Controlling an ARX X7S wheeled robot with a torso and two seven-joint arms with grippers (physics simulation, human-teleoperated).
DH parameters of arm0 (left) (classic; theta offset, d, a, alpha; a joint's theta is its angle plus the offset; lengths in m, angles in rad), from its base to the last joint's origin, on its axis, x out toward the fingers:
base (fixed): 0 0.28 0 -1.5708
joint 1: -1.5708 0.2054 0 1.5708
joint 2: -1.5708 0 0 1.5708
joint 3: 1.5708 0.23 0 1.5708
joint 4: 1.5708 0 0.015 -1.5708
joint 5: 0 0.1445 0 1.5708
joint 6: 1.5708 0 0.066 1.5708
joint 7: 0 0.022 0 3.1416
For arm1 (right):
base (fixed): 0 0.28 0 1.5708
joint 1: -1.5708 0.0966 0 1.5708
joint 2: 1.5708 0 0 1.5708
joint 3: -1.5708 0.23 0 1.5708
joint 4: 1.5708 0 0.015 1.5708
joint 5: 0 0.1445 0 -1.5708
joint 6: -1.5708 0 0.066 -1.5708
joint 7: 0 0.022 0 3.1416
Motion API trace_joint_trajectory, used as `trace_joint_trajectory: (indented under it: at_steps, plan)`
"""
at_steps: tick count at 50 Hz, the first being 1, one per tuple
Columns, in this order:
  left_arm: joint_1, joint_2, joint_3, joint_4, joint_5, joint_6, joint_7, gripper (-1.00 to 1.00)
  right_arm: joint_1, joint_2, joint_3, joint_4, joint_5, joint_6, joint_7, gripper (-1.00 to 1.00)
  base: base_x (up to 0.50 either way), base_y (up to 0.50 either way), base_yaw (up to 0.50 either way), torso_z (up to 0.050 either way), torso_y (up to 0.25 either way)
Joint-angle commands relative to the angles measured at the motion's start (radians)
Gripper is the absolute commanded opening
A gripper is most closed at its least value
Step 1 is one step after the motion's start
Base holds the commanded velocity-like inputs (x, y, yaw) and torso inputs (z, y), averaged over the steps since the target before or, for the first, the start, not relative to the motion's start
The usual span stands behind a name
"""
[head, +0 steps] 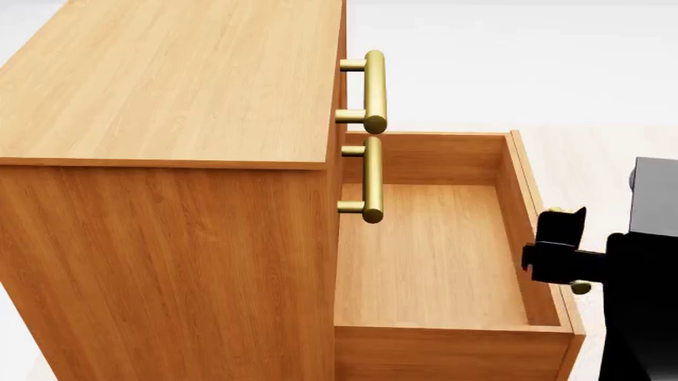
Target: Put the bowl in the bottom drawer of the cabinet and close it.
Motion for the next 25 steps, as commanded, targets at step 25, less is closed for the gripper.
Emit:
trace_joint_trajectory:
  at_steps: [25]
  plan:
    - [-0.018, 0.007, 0.022, -0.087, 0.016, 0.077, 0.014, 1.0, -0.012, 0.024, 0.125, -0.019, -0.07, -0.004, 0.148, 1.0, 0.0, 0.0, 0.0, 0.0, 0.0]
